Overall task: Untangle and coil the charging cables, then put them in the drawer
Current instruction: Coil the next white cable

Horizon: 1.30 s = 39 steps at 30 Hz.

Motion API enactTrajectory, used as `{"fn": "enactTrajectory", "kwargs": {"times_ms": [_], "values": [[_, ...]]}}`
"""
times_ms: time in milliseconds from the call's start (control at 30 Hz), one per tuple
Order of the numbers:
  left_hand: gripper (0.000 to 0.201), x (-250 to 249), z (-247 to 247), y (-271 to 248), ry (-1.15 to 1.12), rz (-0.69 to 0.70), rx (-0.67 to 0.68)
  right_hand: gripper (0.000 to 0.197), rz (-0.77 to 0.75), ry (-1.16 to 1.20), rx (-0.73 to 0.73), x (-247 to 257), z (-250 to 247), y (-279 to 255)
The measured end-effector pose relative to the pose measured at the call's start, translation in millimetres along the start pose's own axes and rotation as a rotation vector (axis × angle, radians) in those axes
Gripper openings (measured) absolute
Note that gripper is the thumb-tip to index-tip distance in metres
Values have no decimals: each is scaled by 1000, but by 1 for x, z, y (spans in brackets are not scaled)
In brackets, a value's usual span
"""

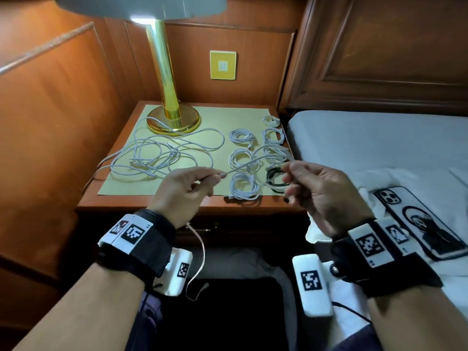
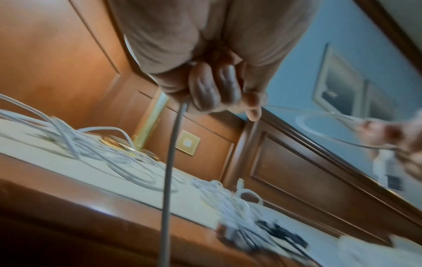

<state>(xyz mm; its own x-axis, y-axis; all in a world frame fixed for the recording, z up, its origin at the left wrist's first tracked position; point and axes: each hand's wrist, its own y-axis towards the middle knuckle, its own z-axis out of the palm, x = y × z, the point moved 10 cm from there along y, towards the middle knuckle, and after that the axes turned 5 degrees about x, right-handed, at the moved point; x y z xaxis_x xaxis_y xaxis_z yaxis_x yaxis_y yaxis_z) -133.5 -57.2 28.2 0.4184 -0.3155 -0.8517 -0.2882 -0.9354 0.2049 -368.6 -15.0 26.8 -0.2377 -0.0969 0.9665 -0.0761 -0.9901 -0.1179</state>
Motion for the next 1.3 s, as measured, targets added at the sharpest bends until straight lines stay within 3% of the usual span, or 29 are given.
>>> {"fn": "enactTrajectory", "kwargs": {"times_ms": [100, 200, 267, 367, 533, 767, 867, 1000, 1133, 1300], "values": [[6, 17, -40, 0, -43, -49, -185, 16, -101, 80, -89, 17, -20, -3], [9, 21, -60, -7, 124, -79, -313, 16, -184, -7, -74, 20, -11, -10], [9, 11, -50, -10, 284, -42, -279, 16, -247, -177, -53, 23, 3, -16], [14, -23, -19, -15, 444, 205, -187, 14, -355, -508, -55, 31, 19, -25], [13, -47, 18, -22, 334, 329, 24, 11, -438, -712, -55, 29, 32, -31], [20, -59, 14, -23, 170, 398, 11, 19, -240, -765, 123, 0, 47, -23], [26, -58, 11, -25, 159, 399, -37, 24, -183, -671, 173, -8, 51, -20], [38, -44, -1, -20, 95, 252, -178, 25, 29, -355, 262, -24, 59, -19], [56, -18, 15, -12, 1, 26, -23, 27, 164, -137, 285, -31, 62, -22], [29, -19, 32, -12, -51, 39, 119, 30, 208, -80, 231, -32, 54, -21]]}}
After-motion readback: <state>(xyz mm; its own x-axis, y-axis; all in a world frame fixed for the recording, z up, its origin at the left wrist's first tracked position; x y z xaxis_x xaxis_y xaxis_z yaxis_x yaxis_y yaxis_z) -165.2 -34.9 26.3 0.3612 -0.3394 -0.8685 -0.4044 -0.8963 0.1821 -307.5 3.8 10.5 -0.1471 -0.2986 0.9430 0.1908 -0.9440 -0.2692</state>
